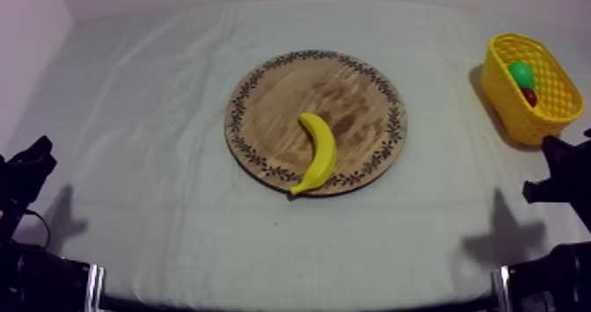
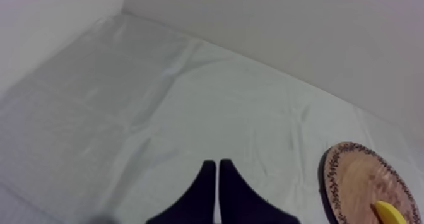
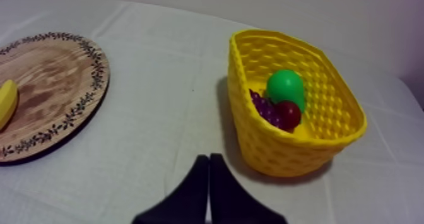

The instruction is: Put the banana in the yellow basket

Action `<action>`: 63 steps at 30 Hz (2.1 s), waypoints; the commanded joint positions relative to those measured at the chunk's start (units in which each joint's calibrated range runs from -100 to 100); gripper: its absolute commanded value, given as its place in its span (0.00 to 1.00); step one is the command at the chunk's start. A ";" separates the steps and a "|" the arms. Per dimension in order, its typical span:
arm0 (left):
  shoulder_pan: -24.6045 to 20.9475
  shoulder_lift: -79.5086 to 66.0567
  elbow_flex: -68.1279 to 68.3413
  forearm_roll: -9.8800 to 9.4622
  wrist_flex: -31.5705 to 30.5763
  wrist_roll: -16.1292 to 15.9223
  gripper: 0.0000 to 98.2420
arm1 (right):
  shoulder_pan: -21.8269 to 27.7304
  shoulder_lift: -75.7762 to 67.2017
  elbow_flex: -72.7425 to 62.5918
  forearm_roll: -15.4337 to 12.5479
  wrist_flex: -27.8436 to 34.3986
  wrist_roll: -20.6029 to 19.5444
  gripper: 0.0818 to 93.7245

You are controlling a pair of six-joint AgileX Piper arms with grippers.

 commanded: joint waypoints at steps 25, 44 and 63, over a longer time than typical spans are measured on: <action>-0.01 0.03 0.04 0.02 -0.01 0.00 0.00 | -7.91 15.40 -18.44 -0.01 3.71 -4.87 0.05; -0.01 0.03 0.04 0.02 -0.01 0.00 0.00 | -24.76 54.69 -61.29 11.72 13.43 -29.34 0.06; -0.01 0.03 0.04 0.02 -0.01 0.00 0.00 | -38.43 73.40 -53.57 23.74 11.74 -45.66 0.09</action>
